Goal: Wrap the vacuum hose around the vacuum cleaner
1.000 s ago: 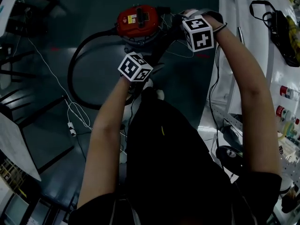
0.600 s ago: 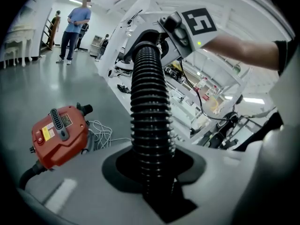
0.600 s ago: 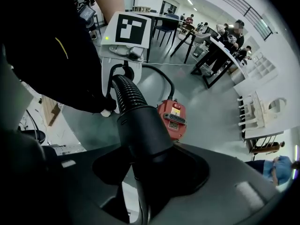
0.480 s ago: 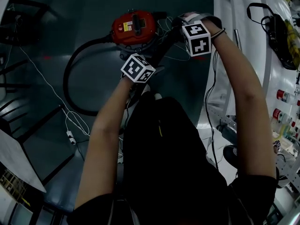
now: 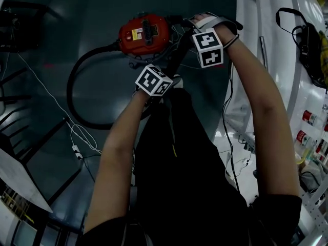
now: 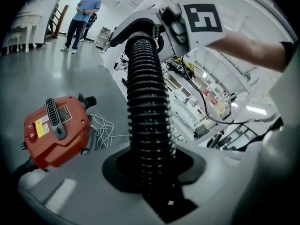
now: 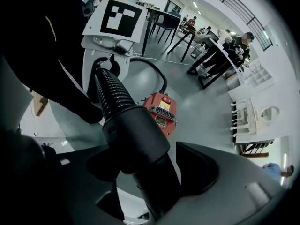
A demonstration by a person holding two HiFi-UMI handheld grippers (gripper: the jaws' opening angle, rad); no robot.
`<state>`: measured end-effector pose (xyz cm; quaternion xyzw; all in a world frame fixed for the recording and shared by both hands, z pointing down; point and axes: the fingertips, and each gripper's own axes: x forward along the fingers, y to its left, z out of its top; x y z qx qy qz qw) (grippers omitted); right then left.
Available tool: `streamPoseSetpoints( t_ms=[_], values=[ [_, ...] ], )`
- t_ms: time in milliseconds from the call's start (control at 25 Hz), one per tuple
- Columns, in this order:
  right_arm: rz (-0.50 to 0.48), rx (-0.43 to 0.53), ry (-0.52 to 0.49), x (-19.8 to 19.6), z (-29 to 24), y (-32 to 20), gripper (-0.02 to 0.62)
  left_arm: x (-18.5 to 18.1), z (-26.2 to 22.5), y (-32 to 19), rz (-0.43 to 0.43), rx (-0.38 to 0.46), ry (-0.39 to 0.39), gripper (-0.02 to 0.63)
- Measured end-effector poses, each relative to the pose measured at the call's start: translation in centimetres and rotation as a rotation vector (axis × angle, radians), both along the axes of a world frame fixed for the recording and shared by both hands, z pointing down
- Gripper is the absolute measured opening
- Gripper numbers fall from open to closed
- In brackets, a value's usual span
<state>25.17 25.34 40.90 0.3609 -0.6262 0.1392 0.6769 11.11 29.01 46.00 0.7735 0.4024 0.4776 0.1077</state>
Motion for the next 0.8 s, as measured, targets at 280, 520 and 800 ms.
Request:
streamPoseSetpoints(
  t_ms=[280,520,800],
  values=[
    [0.015,0.058,0.112,5.9,2.9,-1.1,0.344,4.7,0.7,1.8,-0.074,-0.062,-0.024,0.133],
    [0.040,0.121,0.113,9.2,4.9,-0.7,0.350,7.6,2.1,3.2,-0.125,-0.094,-0.051,0.133],
    [0.090,0.150,0.071,11.7,6.1,-1.4,0.354,10.7,3.3,2.5,-0.146,-0.097,-0.076,0.133]
  ],
)
